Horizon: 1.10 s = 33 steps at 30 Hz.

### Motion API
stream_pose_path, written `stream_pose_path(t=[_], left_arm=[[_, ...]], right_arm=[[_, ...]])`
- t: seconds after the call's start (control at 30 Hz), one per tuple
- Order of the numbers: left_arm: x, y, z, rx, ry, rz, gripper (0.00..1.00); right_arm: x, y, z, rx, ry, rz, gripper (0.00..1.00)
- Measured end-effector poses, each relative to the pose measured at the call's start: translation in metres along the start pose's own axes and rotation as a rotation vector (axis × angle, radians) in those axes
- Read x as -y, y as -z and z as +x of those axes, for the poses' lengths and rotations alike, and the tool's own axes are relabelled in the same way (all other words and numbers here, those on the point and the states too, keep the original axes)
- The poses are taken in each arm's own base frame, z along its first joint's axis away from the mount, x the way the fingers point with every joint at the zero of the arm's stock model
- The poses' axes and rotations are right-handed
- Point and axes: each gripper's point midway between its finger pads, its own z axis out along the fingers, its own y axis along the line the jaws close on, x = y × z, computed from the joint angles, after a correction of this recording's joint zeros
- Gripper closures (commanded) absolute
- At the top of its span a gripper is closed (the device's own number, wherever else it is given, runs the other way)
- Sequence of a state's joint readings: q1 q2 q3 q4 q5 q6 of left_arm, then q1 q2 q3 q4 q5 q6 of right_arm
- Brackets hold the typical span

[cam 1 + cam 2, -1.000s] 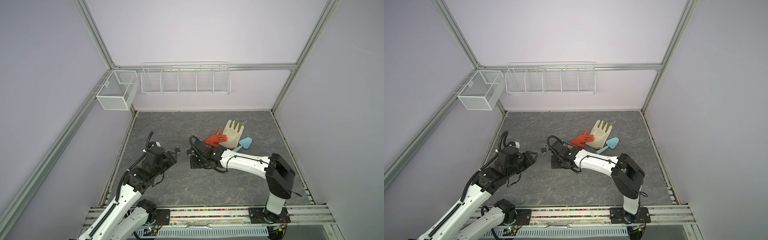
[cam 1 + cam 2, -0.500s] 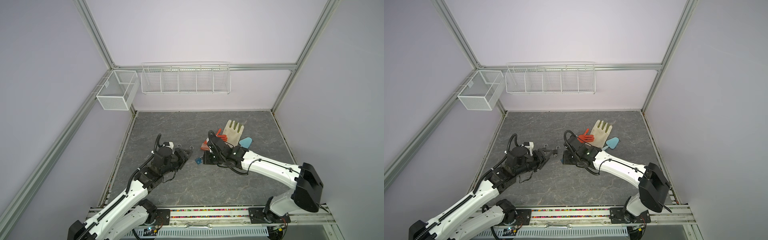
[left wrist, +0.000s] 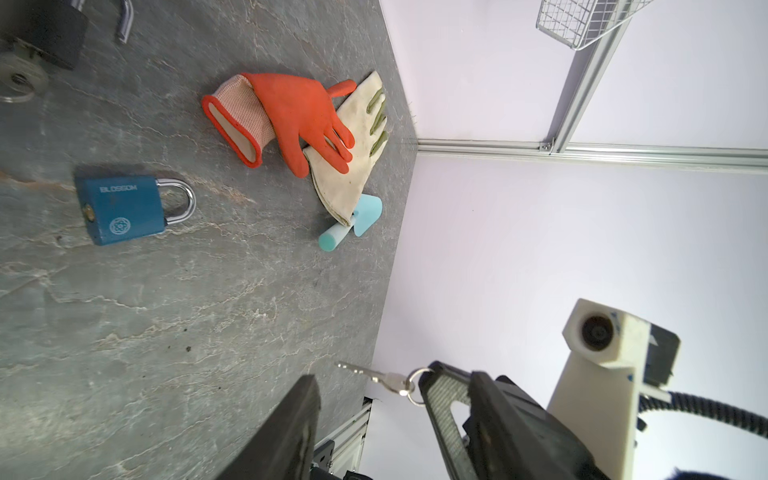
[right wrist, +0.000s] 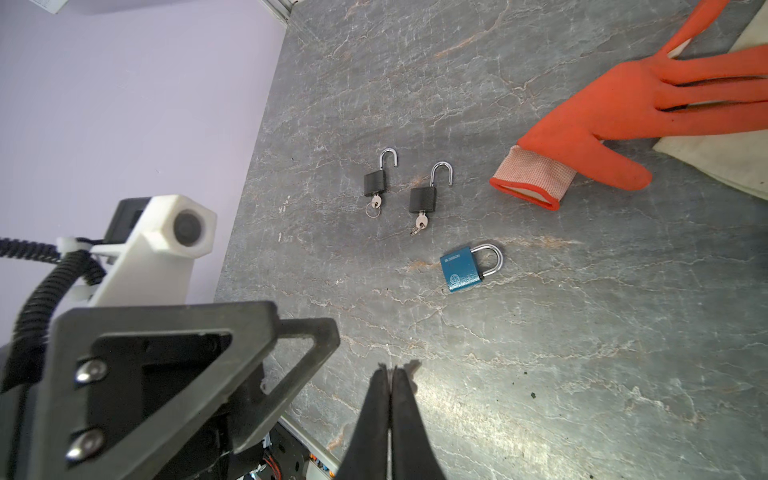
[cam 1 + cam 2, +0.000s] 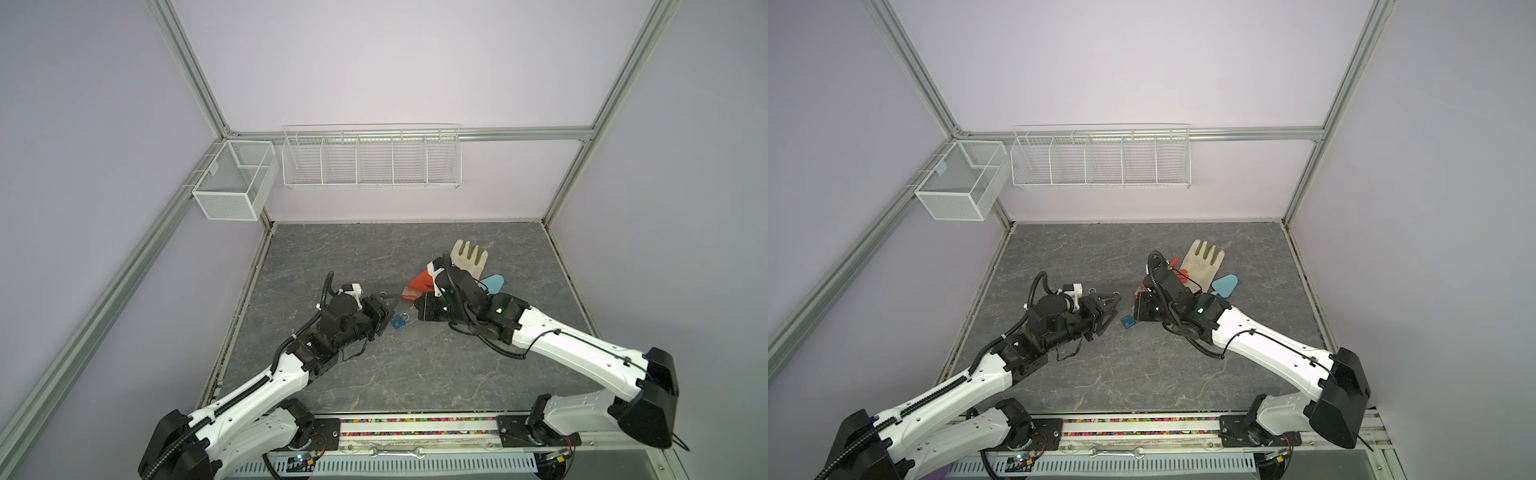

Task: Unlock with the key
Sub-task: 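Lift the key with the right gripper while the left gripper rises to meet it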

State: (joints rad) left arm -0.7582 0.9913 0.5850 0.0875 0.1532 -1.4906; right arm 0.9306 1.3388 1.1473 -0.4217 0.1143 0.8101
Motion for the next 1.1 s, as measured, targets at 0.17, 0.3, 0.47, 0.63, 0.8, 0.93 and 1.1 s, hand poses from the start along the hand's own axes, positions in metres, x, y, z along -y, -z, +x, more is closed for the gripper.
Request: stream_pose_path(t=[0.17,0.3,0.47,0.63,0.8,0.93,1.1], left_arm=[[0.006,-0.004,0.001,0.016,0.041,0.026,0.41],[0.011,-0.002,-0.004,0.049,0.078,0.055,0.41],[0.015,0.006,-0.012,0.100,0.114,0.081,0.40],[0.019,0.012,-0.016,0.127,0.151,0.107,0.40],[0.010,0.014,-0.020,0.146,0.201,0.110,0.40],[0.007,0.020,-0.023,0.168,0.228,0.116,0.38],[0.006,0.031,-0.030,0.211,0.266,0.148,0.38]], right_arm=[[-0.002,0.002,-0.001,0.005,0.003,-0.010,0.93],[-0.008,0.004,-0.006,0.017,0.004,-0.031,0.93],[-0.024,0.007,-0.014,0.037,0.015,-0.077,0.93],[-0.043,0.005,-0.020,0.052,0.029,-0.134,0.93],[-0.059,-0.009,-0.017,0.034,0.047,-0.165,0.93],[-0.068,-0.018,-0.014,0.028,0.060,-0.184,0.93],[-0.078,-0.022,-0.009,0.022,0.082,-0.203,0.93]])
